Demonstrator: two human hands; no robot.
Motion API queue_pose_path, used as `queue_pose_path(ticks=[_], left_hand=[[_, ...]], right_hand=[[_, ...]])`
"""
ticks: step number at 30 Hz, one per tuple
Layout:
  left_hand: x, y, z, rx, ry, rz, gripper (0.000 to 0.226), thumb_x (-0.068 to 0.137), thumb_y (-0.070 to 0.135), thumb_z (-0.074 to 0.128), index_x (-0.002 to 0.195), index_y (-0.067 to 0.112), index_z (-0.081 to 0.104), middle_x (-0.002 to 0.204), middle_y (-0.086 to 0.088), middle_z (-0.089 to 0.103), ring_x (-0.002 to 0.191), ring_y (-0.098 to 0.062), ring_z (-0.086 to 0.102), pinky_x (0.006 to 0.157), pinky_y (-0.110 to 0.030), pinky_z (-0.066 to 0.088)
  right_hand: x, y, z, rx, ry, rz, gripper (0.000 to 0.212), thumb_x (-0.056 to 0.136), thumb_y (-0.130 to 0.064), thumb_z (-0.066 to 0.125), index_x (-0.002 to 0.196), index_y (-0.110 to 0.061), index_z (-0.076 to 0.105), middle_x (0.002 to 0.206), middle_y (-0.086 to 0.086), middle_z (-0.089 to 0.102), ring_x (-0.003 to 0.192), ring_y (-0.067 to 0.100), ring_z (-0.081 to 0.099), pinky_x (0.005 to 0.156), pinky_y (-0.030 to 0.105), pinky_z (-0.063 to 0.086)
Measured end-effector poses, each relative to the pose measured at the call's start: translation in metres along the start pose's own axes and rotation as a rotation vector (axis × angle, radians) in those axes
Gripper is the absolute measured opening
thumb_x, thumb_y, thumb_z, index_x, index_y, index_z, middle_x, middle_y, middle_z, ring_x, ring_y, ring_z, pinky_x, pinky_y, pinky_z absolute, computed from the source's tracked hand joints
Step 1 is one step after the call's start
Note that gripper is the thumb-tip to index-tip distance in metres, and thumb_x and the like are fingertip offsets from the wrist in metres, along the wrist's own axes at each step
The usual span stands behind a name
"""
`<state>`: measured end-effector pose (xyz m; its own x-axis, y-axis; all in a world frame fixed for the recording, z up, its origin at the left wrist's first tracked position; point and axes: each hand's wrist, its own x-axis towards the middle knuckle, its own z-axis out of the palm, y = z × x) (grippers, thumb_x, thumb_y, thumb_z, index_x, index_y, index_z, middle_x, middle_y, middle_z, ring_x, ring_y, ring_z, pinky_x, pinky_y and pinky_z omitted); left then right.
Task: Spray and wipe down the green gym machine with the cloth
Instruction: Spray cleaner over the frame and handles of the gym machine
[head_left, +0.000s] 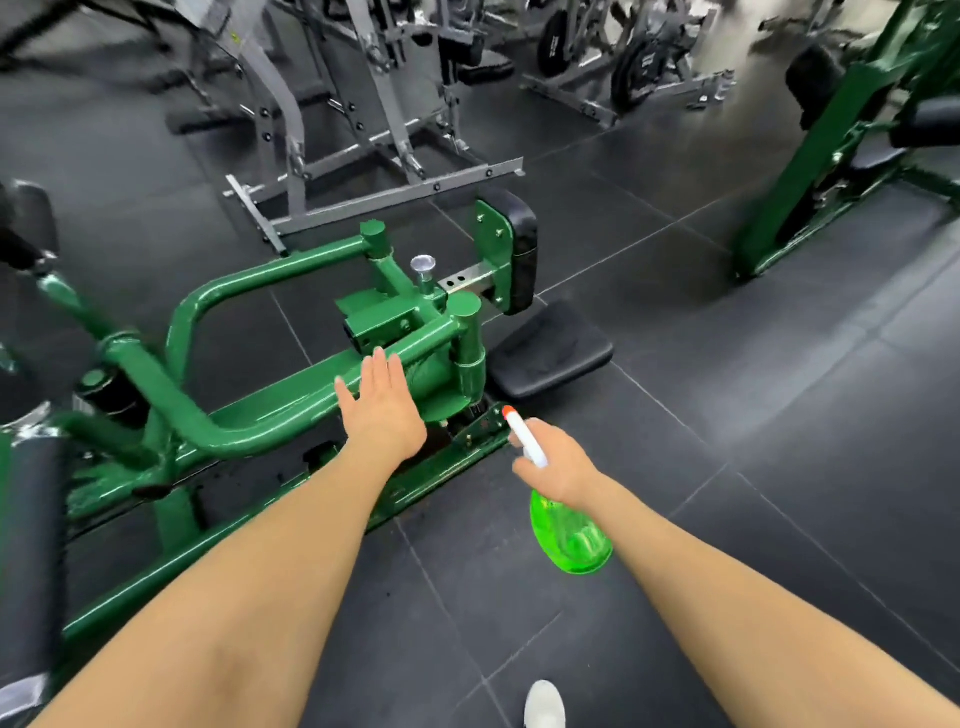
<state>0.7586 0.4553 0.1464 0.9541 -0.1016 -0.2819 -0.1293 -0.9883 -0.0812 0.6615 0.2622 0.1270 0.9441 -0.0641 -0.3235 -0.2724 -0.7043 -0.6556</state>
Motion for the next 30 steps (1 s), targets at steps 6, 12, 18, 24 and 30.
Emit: queue_pose_path(ticks=[6, 12, 18, 24, 30], left_hand=[[0.003, 0.006, 0.004, 0.097, -0.061, -0.041, 0.092, 0.092, 0.03, 0.048, 0.15, 0.007, -0.021, 0.157, -0.01, -0.027, 0.146, -0.025, -0.021, 0.118, -0.055, 0.001], [0.003, 0.011, 0.005, 0.143, -0.065, -0.099, 0.099, 0.09, 0.035, 0.051, 0.148, 0.005, -0.023, 0.156, -0.012, -0.028, 0.146, -0.027, -0.021, 0.118, -0.057, 0.003], [0.013, 0.027, -0.011, 0.105, 0.046, -0.17, 0.09, 0.088, 0.038, 0.054, 0.152, 0.004, 0.001, 0.155, -0.013, 0.017, 0.143, -0.03, 0.019, 0.114, -0.052, 0.022], [0.047, 0.05, -0.034, 0.042, 0.005, -0.157, 0.088, 0.088, 0.031, 0.053, 0.154, 0.008, 0.0, 0.16, -0.013, 0.001, 0.148, -0.031, 0.001, 0.118, -0.057, 0.003], [0.084, 0.07, -0.036, -0.055, 0.005, -0.144, 0.083, 0.086, 0.028, 0.056, 0.152, 0.006, 0.01, 0.148, -0.009, 0.034, 0.139, -0.027, 0.031, 0.118, -0.056, 0.004]], right_hand=[[0.047, -0.002, -0.008, -0.031, -0.015, -0.045, 0.016, 0.085, -0.013, 0.055, 0.097, -0.003, 0.057, 0.102, 0.014, 0.062, 0.096, 0.033, 0.057, 0.077, 0.033, 0.04], [0.062, 0.004, -0.026, -0.032, -0.008, -0.06, 0.043, 0.074, -0.028, 0.053, 0.105, 0.002, 0.056, 0.104, 0.015, 0.061, 0.096, 0.034, 0.056, 0.081, 0.037, 0.044], [0.077, 0.017, -0.032, -0.1, -0.027, -0.063, 0.015, 0.084, -0.01, 0.054, 0.096, -0.001, 0.054, 0.098, 0.014, 0.06, 0.094, 0.035, 0.056, 0.076, 0.036, 0.041], [0.104, 0.02, -0.059, 0.006, 0.091, -0.074, 0.024, 0.084, -0.005, 0.059, 0.107, -0.002, 0.053, 0.104, 0.012, 0.06, 0.096, 0.031, 0.054, 0.079, 0.034, 0.039], [0.162, 0.0, -0.104, 0.082, 0.209, -0.04, 0.015, 0.082, -0.004, 0.059, 0.094, -0.012, 0.055, 0.102, 0.01, 0.065, 0.097, 0.031, 0.059, 0.08, 0.032, 0.041]])
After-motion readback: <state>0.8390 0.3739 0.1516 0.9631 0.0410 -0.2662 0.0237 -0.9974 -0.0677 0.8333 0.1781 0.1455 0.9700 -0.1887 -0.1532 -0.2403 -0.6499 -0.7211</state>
